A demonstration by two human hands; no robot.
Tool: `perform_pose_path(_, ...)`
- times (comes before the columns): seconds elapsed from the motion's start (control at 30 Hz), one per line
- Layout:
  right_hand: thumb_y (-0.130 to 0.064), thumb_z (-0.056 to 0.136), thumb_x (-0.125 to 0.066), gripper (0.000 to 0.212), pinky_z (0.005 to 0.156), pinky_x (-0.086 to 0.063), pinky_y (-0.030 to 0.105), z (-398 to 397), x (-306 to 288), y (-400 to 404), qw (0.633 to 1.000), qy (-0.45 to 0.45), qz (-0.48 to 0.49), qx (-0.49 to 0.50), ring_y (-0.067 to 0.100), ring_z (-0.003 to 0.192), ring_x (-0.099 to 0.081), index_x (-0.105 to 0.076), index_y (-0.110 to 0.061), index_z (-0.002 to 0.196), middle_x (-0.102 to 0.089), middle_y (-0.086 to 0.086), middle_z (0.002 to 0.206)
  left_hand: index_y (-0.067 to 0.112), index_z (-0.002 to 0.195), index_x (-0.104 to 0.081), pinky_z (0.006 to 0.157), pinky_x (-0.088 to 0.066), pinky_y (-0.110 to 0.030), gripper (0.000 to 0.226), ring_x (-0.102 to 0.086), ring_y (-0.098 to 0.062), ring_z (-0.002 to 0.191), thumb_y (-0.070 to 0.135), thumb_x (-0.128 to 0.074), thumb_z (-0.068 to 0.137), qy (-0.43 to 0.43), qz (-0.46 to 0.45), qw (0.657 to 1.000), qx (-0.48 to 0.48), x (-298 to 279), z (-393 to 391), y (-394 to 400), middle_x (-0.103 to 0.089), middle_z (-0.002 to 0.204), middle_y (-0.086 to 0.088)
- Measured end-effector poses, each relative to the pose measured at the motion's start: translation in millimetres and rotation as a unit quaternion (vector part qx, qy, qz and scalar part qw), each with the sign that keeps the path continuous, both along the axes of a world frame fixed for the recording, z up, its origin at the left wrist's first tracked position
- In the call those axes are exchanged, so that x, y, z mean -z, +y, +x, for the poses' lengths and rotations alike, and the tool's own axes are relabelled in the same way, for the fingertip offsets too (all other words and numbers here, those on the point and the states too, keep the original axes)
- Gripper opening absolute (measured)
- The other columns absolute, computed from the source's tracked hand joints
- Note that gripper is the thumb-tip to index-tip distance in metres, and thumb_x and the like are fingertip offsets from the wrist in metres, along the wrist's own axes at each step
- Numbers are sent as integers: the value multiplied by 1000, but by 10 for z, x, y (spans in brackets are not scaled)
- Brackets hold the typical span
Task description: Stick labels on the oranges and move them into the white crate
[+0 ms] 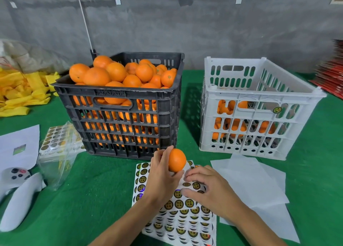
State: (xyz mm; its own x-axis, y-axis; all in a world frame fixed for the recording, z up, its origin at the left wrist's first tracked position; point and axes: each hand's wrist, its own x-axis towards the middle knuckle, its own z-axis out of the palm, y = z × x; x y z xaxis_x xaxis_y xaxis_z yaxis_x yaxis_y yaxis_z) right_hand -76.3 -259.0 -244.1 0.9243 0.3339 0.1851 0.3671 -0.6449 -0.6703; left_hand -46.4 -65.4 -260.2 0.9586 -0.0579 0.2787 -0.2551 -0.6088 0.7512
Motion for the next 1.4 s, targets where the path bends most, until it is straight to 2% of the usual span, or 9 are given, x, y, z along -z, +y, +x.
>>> perform_pose_path(0.17, -53, 93, -66, 28, 91, -44, 19, 21, 11, 12, 992, -98, -74, -9, 0, 107, -52, -80, -33, 107, -64, -26, 112, 33, 158, -29, 103, -49, -25, 81, -47, -14, 126, 31, -78, 94, -5, 3, 1000, 3, -8, -6, 2, -33, 141, 7)
perform_pose_path(0.27, -49, 95, -66, 20, 88, -44, 18, 29, 43, 6, 999, -50, 8, 17, 4, 108, -56, -80, -36, 101, -67, -28, 108, 34, 158, -29, 100, -48, -24, 81, -46, -15, 127, 32, -78, 93, -9, 7, 1000, 3, 2, -3, 2, -33, 141, 7)
perform_pose_path(0.4, -42, 95, -70, 15, 82, -53, 34, 68, 48, 72, 980, 23, 172, 95, 10, 89, -65, -78, -32, 87, -71, -11, 92, 30, 158, -32, 99, -50, -28, 81, -45, -16, 126, 31, -79, 92, -30, 30, 999, -3, -11, -5, -13, -36, 142, 5)
perform_pose_path(0.6, -42, 97, -66, 10, 69, -52, 25, 108, -20, 99, 930, -101, 233, 265, 7, 82, -64, -64, -38, 88, -65, -15, 91, 18, 154, -44, 86, -48, -21, 81, -51, -20, 122, 25, -84, 85, -149, 152, 977, 32, -86, -80, -94, -47, 143, -3)
perform_pose_path(0.83, -37, 103, -58, 6, 81, -52, 30, 48, 13, 144, 958, -153, 162, 179, 10, 101, -61, -63, -37, 100, -60, -18, 104, 11, 149, -51, 81, -59, -25, 78, -55, -22, 119, 23, -88, 81, -213, 171, 959, 70, -142, -114, -101, -50, 139, -3)
perform_pose_path(1.0, -53, 106, -41, 37, 98, -49, 25, -56, -82, 153, 963, -197, 72, 171, -7, 120, -51, -68, -34, 123, -58, -29, 125, 11, 146, -55, 83, -61, -31, 80, -63, -26, 116, 21, -92, 76, -214, 147, 963, 70, -236, -135, -87, -56, 133, -4)
perform_pose_path(1.1, -58, 102, -40, 49, 108, -46, 23, -111, -267, 193, 955, -218, 46, 196, -11, 128, -42, -58, -36, 141, -53, -24, 142, 31, 151, -40, 107, -46, -22, 80, -49, -12, 130, 31, -85, 86, -196, 70, 976, 67, -423, -97, -167, -49, 143, 8)
perform_pose_path(1.23, -59, 102, -39, 56, 113, -23, 10, -8, -822, 132, 936, -268, 45, 224, -14, 143, -24, -40, -38, 155, -32, -28, 159, 55, 147, -31, 109, -43, -16, 74, -41, -1, 138, 30, -76, 94, -196, -19, 975, 105, -1052, 121, -376, -37, 151, 21)
perform_pose_path(1.4, -52, 108, -33, 62, 122, -24, 30, 487, -1696, -158, 904, -316, 21, 286, 11, 152, -27, -27, -21, 161, -29, -5, 166, 27, 161, -32, 116, -42, -31, 73, -44, -13, 143, 11, -68, 98, -270, 1, 955, 122, -2015, 686, -851, -35, 162, 10)
